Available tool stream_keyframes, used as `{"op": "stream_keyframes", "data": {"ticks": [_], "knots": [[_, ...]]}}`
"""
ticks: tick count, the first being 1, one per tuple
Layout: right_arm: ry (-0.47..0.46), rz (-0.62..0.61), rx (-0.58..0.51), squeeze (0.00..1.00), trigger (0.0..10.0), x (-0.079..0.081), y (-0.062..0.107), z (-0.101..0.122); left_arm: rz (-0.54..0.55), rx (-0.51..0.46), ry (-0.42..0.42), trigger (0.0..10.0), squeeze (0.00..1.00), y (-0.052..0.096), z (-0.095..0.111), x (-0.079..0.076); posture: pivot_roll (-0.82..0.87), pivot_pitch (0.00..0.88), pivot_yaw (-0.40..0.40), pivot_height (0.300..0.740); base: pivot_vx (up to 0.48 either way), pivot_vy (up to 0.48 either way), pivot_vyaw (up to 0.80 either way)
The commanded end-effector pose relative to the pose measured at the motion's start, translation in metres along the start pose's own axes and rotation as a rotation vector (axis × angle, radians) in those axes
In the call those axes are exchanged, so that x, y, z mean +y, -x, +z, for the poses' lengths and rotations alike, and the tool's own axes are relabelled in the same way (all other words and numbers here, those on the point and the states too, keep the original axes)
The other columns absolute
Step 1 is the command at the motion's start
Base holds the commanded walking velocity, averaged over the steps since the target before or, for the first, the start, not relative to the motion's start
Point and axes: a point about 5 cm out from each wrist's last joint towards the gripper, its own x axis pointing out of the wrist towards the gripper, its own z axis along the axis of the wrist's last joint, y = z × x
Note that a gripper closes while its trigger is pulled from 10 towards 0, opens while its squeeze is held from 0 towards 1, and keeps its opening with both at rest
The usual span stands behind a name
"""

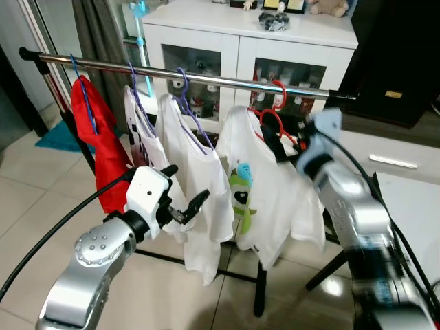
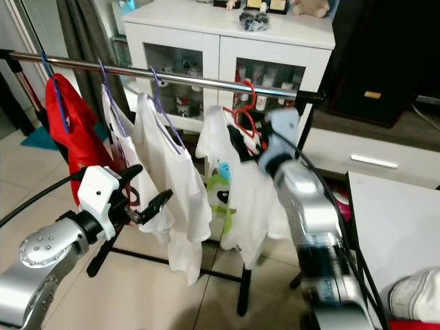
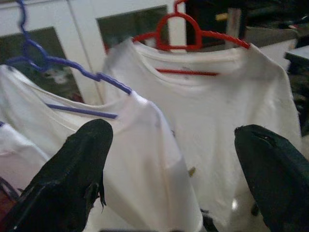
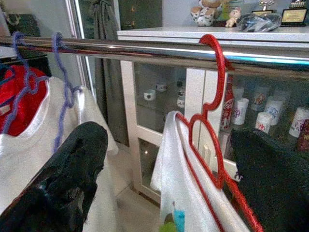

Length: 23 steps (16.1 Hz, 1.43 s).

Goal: Hang hanger

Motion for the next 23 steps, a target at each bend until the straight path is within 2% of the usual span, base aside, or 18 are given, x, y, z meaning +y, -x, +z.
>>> {"op": "stream_keyframes", "data": {"ticks": [1,4,5,8,9,10,11,14,15,16,17,23], "knots": [[0.032,-0.030,-0.010,1.00,10.0,-0.012,-0.009,0.003,-0.060,0.021,-0.005,10.0,0.00,0.003,0.000,-0.004,0.02,0.009,0.004,0.740,0.000,0.000,0.00],[0.078,-0.057,0.014,1.00,10.0,-0.033,-0.019,0.009,-0.096,0.030,-0.006,10.0,0.00,0.010,-0.001,-0.007,0.04,0.029,0.000,0.740,0.000,0.000,0.00],[0.097,-0.035,0.056,1.00,10.0,-0.038,-0.021,0.007,-0.101,0.032,-0.003,10.0,0.00,0.011,-0.001,-0.007,0.04,0.028,0.000,0.740,0.000,0.000,0.00],[0.149,-0.035,0.100,1.00,10.0,-0.045,-0.027,0.006,-0.114,0.034,-0.001,10.0,0.00,0.011,-0.001,-0.007,0.04,0.027,0.003,0.740,0.000,0.000,0.00],[0.177,-0.075,0.124,1.00,10.0,-0.050,-0.031,0.007,-0.121,0.034,-0.005,10.0,0.00,0.010,-0.001,-0.006,0.04,0.018,0.006,0.740,0.000,0.000,0.00],[0.182,-0.075,0.147,0.65,10.0,-0.050,-0.033,0.007,-0.124,0.033,-0.007,10.0,0.00,0.010,0.000,-0.005,0.04,0.017,0.006,0.740,0.000,0.000,0.00],[0.185,-0.071,0.159,0.00,10.0,-0.050,-0.034,0.006,-0.125,0.033,-0.008,10.0,0.00,0.010,0.000,-0.005,0.04,0.014,0.005,0.740,0.000,0.000,0.00],[0.164,-0.031,0.225,0.00,10.0,-0.049,-0.034,-0.001,-0.128,0.034,-0.009,10.0,0.00,0.010,-0.001,-0.004,0.04,0.010,0.003,0.740,0.000,0.000,0.00],[0.154,-0.028,0.255,0.00,8.5,-0.049,-0.034,-0.005,-0.130,0.033,-0.010,10.0,0.00,0.009,-0.001,-0.004,0.04,0.007,0.002,0.740,0.000,0.000,0.00],[0.148,-0.024,0.279,0.00,3.3,-0.048,-0.035,-0.007,-0.131,0.033,-0.011,10.0,0.00,0.008,-0.001,-0.003,0.04,0.002,-0.001,0.740,0.000,0.000,0.00],[0.139,-0.018,0.285,0.00,0.0,-0.048,-0.035,-0.007,-0.131,0.032,-0.012,10.0,0.00,0.008,-0.001,-0.003,0.04,0.001,-0.002,0.740,0.000,0.000,0.00],[0.131,0.005,0.293,0.00,0.0,-0.046,-0.037,-0.005,-0.147,0.027,-0.017,10.0,0.00,0.006,-0.002,-0.004,0.04,0.000,-0.006,0.740,0.000,0.000,0.00]]}}
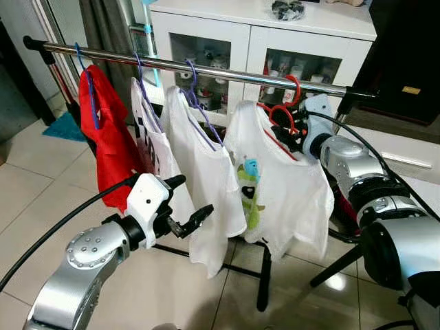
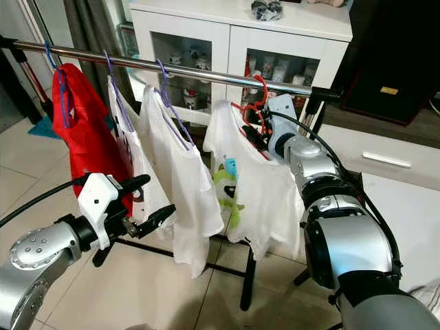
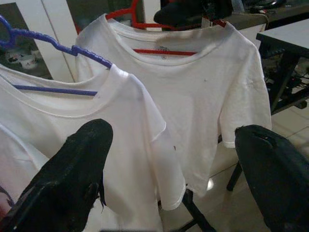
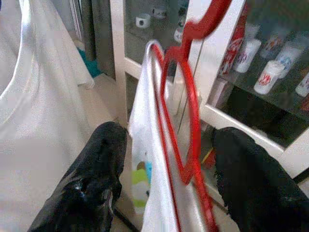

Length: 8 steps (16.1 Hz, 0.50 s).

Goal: Hang hanger

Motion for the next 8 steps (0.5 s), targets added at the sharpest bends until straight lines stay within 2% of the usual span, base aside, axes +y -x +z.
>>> {"op": "stream_keyframes", "data": {"ticks": [1,8], "knots": [[0.000,0.002,-0.018,0.00,0.0,-0.0010,-0.0009,0.0101,-0.023,-0.003,-0.011,10.0,0.00,-0.0022,0.0013,-0.0010,0.03,0.000,-0.006,0.740,0.000,0.000,0.00],[-0.019,0.018,-0.007,0.00,0.0,0.0010,-0.0018,0.0094,-0.030,-0.011,-0.018,10.0,0.00,-0.0046,0.0032,-0.0002,0.03,0.000,-0.008,0.740,0.000,0.000,0.00]]}}
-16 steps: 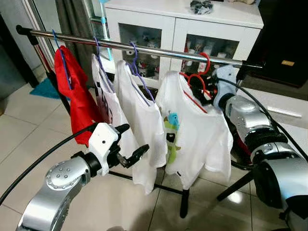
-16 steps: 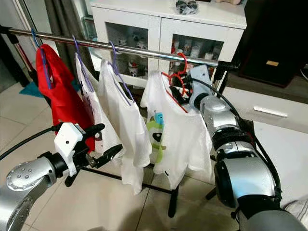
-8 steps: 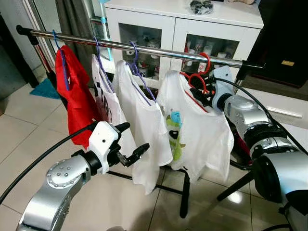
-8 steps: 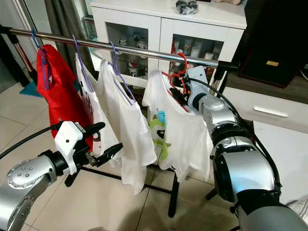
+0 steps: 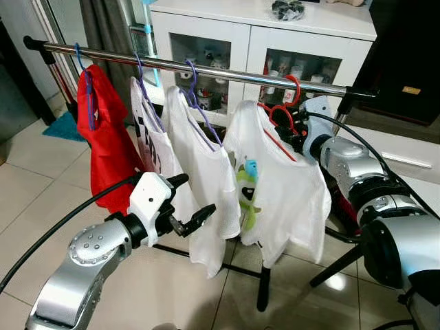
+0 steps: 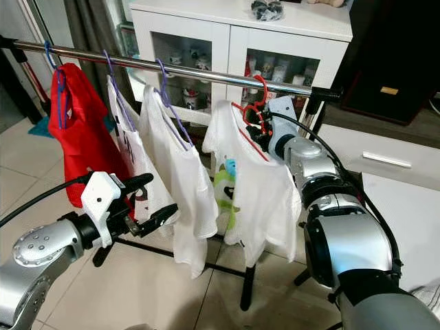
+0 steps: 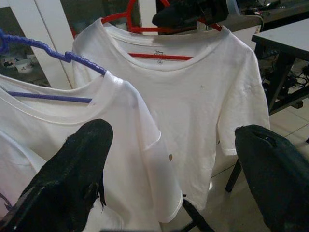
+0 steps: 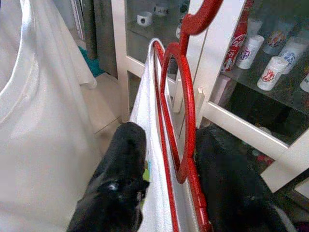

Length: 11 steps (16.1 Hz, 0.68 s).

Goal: Hang hanger

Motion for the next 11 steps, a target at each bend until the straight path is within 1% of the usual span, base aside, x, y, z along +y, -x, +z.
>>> {"op": "stream_keyframes", "data": {"ticks": [1,5,9,11], "knots": [[-0.004,0.013,-0.008,0.00,0.0,0.0016,-0.0019,0.0094,-0.015,-0.002,-0.008,10.0,0.00,-0.0015,0.0011,-0.0009,0.03,0.000,-0.009,0.740,0.000,0.000,0.00],[-0.008,0.035,-0.007,0.00,0.0,0.0038,-0.0025,0.0092,-0.014,-0.010,-0.006,10.0,0.00,-0.0032,0.0026,-0.0008,0.03,0.000,-0.012,0.740,0.000,0.000,0.00],[-0.042,0.071,-0.026,0.00,0.0,0.0082,-0.0038,0.0107,-0.006,-0.019,-0.006,10.0,0.00,-0.0065,0.0047,0.0016,0.03,0.000,-0.015,0.740,0.000,0.000,0.00],[-0.049,0.069,-0.029,0.00,0.0,0.0095,-0.0045,0.0111,-0.003,-0.023,-0.006,10.0,0.00,-0.0077,0.0053,0.0025,0.03,0.000,-0.015,0.740,0.000,0.000,0.00]]}}
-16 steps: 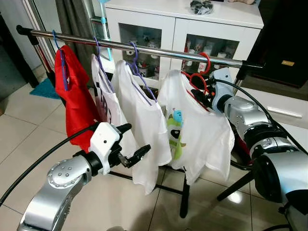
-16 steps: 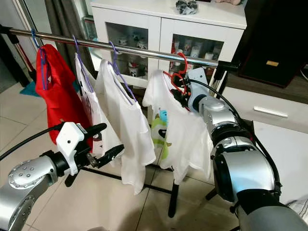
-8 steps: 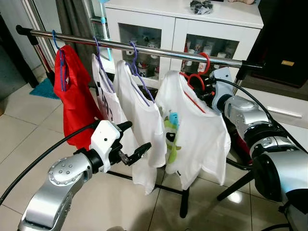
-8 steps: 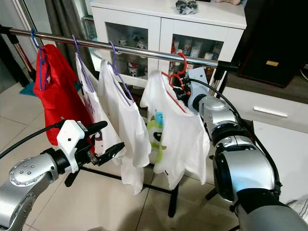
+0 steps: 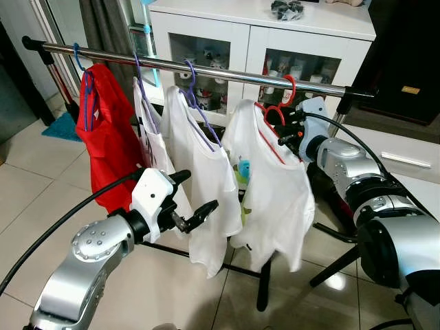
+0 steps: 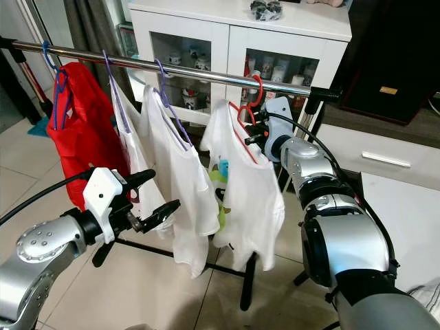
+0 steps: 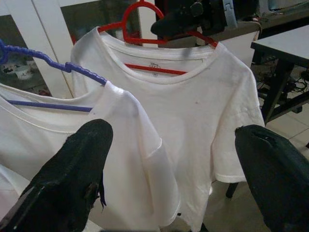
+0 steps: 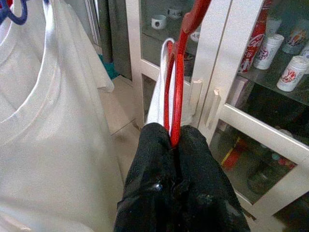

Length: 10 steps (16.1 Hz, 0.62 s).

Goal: Hang hanger

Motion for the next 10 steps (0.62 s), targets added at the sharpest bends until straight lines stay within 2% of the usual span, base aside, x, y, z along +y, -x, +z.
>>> {"op": "stream_keyframes", "data": {"ticks": [1,7,10], "knots": [[-0.019,0.005,-0.023,0.00,0.0,0.002,-0.002,0.011,-0.005,-0.004,-0.005,10.0,0.00,-0.003,0.001,0.000,0.03,0.000,-0.015,0.740,0.000,0.000,0.00],[-0.029,0.041,-0.111,0.00,0.0,0.008,-0.004,0.020,0.037,-0.009,-0.005,10.0,0.00,-0.005,-0.001,0.005,0.03,0.000,-0.028,0.740,0.000,0.000,0.00],[-0.095,0.014,-0.211,0.00,0.0,0.001,0.001,0.024,0.124,-0.007,-0.008,10.0,0.00,-0.007,-0.003,0.010,0.01,0.000,-0.016,0.740,0.000,0.000,0.00]]}}
